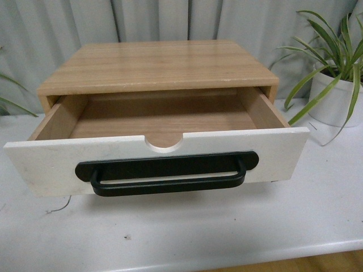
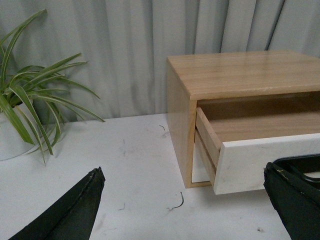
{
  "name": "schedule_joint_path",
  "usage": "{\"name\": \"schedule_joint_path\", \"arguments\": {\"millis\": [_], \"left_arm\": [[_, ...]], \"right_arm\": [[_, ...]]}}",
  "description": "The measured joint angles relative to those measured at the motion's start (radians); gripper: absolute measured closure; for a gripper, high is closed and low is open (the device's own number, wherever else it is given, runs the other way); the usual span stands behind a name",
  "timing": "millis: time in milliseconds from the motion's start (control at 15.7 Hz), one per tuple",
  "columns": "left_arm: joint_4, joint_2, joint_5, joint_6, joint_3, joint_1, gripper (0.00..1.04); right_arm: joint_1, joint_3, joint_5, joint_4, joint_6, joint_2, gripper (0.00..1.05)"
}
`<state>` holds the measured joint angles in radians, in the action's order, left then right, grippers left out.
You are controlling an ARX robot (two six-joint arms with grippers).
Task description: Close drawer sideways
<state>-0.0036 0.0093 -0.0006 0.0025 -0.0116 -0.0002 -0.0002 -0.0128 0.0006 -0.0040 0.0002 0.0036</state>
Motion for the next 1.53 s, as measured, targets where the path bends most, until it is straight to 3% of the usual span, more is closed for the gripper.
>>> {"name": "schedule_joint_path", "arguments": {"millis": [1082, 1145, 1209, 1336, 1527], "left_arm": [[0.0, 0.0, 0.0, 0.0, 0.0, 0.0, 0.07], [0.0, 0.0, 0.0, 0.0, 0.0, 0.0, 0.07], [-0.091, 0.027, 0.017, -0.061, -0.023, -0.01, 0.07], [-0.043, 0.172, -0.037, -0.09, -0.041, -0.162, 0.07], [0.14, 0.389, -0.046, 0.196, -0.042, -0.343, 0.07]], "right_arm": [[0.0, 0.0, 0.0, 0.0, 0.0, 0.0, 0.06], [0.016, -0.015, 0.043, -0.065, 0.028, 0.013, 0.06], [0.043, -0.068, 0.148, -0.163, 0.135, 0.13, 0.06], [0.014, -0.15, 0.09, -0.109, 0.142, 0.306, 0.06], [0.153, -0.211, -0.004, -0.132, -0.104, 0.536, 0.06]]}}
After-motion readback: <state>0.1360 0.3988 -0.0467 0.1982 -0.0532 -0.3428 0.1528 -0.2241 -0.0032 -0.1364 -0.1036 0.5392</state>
